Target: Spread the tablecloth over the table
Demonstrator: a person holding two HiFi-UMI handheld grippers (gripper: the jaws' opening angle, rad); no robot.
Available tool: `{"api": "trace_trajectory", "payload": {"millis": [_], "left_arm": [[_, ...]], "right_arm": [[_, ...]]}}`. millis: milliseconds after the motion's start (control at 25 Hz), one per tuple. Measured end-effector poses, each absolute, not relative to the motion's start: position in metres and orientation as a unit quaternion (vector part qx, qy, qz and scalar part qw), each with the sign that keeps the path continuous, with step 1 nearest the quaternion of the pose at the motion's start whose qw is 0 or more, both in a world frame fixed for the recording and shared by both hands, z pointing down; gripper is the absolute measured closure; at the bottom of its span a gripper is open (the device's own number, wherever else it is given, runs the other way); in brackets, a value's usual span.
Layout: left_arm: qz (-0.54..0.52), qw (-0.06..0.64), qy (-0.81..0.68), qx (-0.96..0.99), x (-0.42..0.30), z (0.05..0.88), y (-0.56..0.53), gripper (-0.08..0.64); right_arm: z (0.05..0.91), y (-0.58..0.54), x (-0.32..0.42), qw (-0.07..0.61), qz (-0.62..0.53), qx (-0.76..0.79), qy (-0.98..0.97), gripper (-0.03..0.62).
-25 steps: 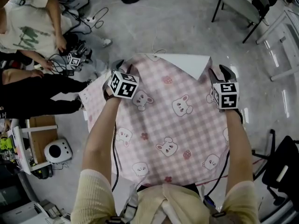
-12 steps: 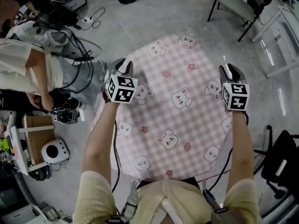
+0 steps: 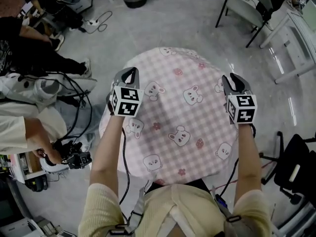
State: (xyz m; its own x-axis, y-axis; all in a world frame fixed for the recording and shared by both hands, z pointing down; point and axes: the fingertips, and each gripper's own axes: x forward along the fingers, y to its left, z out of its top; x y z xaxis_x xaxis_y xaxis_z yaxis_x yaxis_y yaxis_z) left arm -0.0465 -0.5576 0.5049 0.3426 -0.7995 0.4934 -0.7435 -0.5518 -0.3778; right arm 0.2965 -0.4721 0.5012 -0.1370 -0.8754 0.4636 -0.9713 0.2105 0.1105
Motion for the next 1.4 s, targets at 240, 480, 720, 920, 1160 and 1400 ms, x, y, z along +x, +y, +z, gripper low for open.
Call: {"api": "trace_trajectory", "payload": {"millis": [240,480,720,920,1160,1400], "left_arm": [[-0.304,0.010,0.493,-0.815,-0.082,0.487,-0.509,0.552],[-0.283,-0.011,0.505,-0.815,-0.114,0.469,-0.462,0.552],[-0.268,-0.041,0.500,-0.822,-0.127,0.467,-0.424,0.553],[-0.257,-0.063,0.501,-0.824,-0.132,0.470,-0.394,0.552],[-0.238,-0.098,0.499,-0.828,-0.137,0.472,-0.356,0.554],[-0.223,-0.113,0.497,-0.831,-0.135,0.472,-0.318,0.553]], "right_arm": [[0.480,-0.433,0.265,0.210,0.110,0.617,-0.751,0.485],[0.464,-0.393,0.232,0.201,0.113,0.613,-0.756,0.514],[0.459,-0.363,0.207,0.195,0.117,0.610,-0.759,0.528],[0.462,-0.338,0.196,0.198,0.121,0.608,-0.759,0.554],[0.464,-0.309,0.191,0.203,0.120,0.608,-0.758,0.589],[0.467,-0.284,0.185,0.195,0.122,0.608,-0.760,0.589]]}}
